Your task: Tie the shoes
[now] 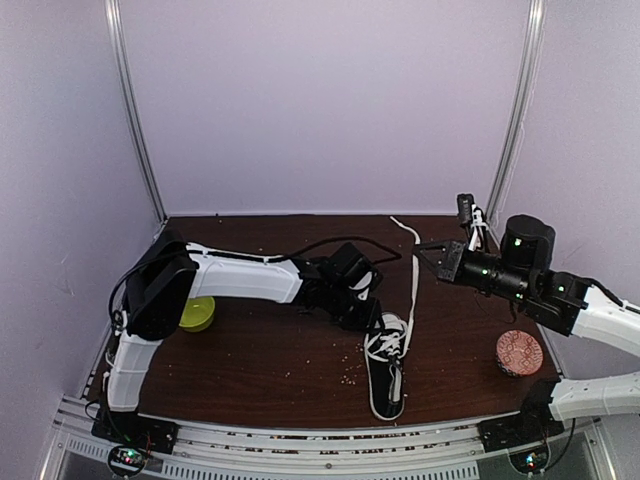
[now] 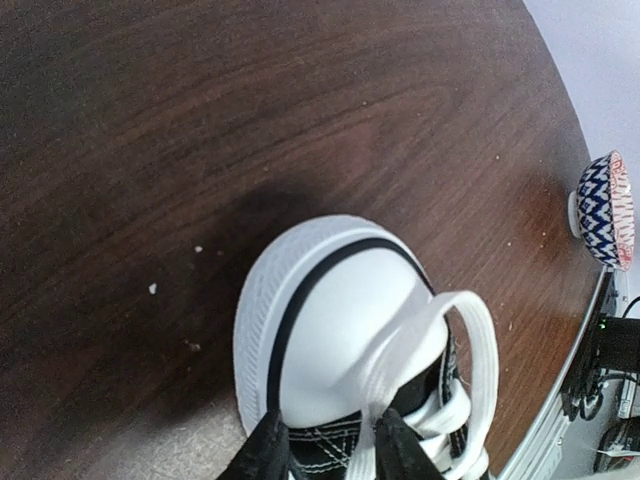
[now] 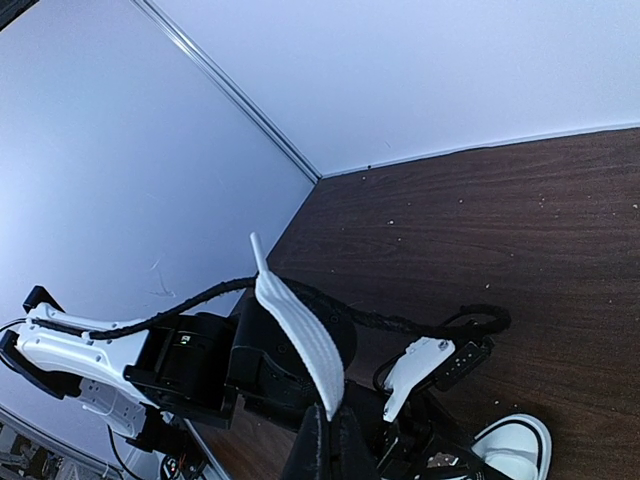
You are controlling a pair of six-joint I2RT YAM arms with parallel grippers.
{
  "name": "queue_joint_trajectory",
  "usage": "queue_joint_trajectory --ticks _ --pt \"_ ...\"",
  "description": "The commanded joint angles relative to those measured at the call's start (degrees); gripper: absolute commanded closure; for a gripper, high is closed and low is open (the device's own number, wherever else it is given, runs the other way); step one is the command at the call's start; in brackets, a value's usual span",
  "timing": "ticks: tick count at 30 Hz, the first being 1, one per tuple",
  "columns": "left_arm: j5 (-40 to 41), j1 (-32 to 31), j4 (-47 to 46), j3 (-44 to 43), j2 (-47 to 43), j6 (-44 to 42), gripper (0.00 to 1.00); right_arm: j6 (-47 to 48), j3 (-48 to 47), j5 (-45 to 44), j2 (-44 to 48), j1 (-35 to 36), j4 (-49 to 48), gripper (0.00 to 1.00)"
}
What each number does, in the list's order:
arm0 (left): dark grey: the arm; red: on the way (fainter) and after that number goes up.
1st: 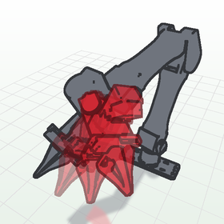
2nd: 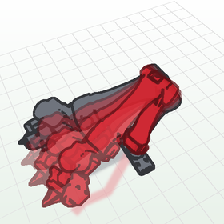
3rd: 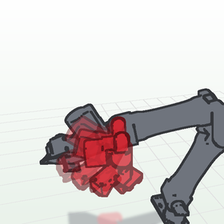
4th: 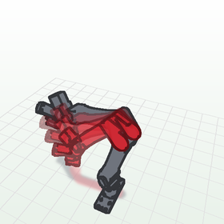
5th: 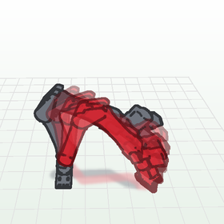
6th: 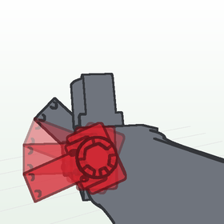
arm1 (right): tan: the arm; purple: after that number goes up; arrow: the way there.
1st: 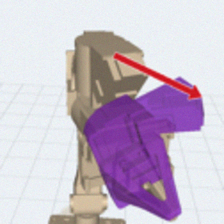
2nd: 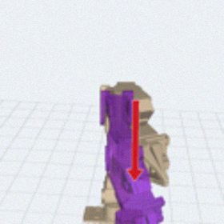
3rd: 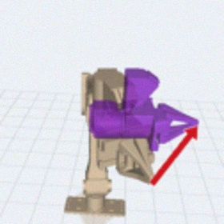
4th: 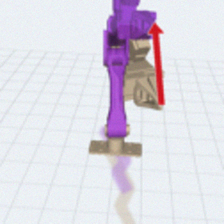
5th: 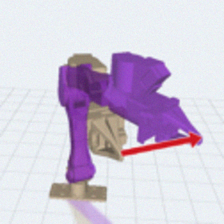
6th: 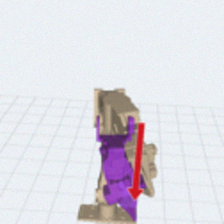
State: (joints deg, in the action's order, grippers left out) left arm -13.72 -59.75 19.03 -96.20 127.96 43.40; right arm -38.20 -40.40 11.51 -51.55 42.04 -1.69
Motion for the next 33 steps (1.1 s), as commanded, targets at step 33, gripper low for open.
queue_joint_trajectory --ticks 33 --pt "-16.0 -2.0 -17.6 6.5 -7.6 -4.1 1.00 -3.5 1.2 -9.8 1.6 0.2 1.3 1.00"
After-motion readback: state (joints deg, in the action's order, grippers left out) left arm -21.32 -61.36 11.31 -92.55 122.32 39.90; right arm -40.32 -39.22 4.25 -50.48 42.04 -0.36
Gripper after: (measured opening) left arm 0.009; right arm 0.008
